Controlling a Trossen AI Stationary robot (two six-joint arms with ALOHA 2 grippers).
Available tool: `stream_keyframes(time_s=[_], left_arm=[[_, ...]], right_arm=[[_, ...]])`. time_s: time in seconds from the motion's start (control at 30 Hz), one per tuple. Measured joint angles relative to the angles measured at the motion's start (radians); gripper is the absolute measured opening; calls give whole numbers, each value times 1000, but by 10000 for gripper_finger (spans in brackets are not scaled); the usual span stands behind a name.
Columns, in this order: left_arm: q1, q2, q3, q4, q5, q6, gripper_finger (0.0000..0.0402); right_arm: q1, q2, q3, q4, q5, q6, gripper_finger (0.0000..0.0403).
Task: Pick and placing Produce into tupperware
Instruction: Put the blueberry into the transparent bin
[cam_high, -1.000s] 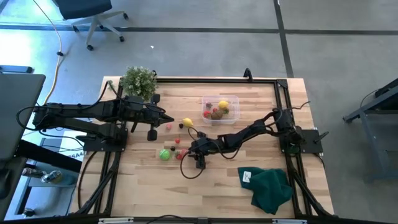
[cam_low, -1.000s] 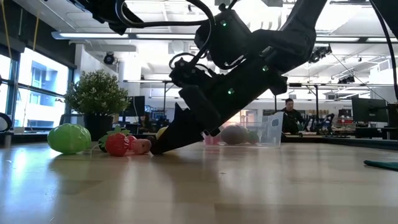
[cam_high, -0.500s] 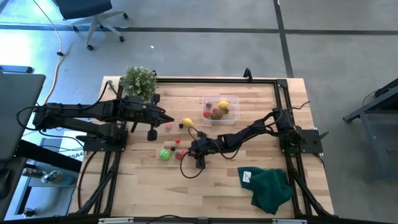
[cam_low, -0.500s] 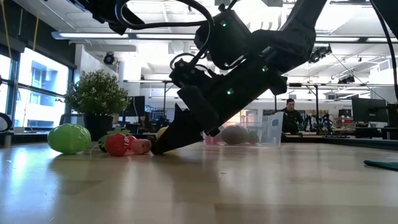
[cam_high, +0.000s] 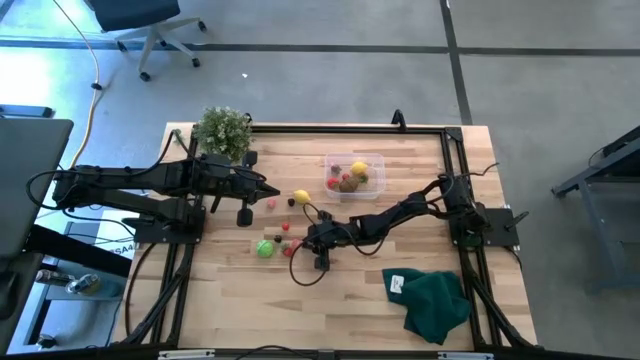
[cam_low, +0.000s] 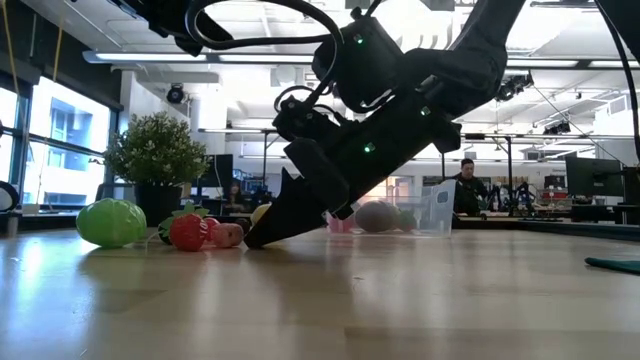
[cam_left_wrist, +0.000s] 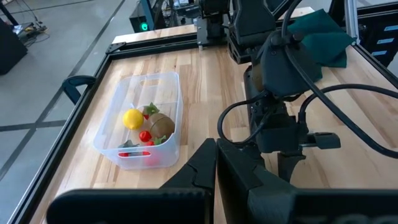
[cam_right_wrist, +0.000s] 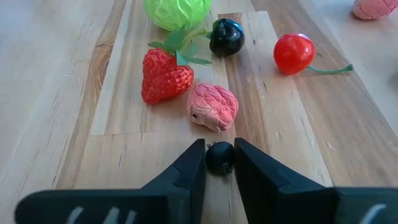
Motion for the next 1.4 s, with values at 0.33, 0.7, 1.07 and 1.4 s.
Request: stream_keyframes(time_s=[0.33,0.7,1.07,1.4], left_arm=[[0,0,0,0,0,0,5],[0,0,0,0,0,0,5],[0,0,0,0,0,0,5],[0,0,0,0,0,0,5]], right_arm=[[1,-9,0,-9,-1,0,71],[2,-176,-2,-113,34,-19,70],[-17,-541,-2,-225,262,-245,70],[-102,-831,-1,-459,413,-267,71]])
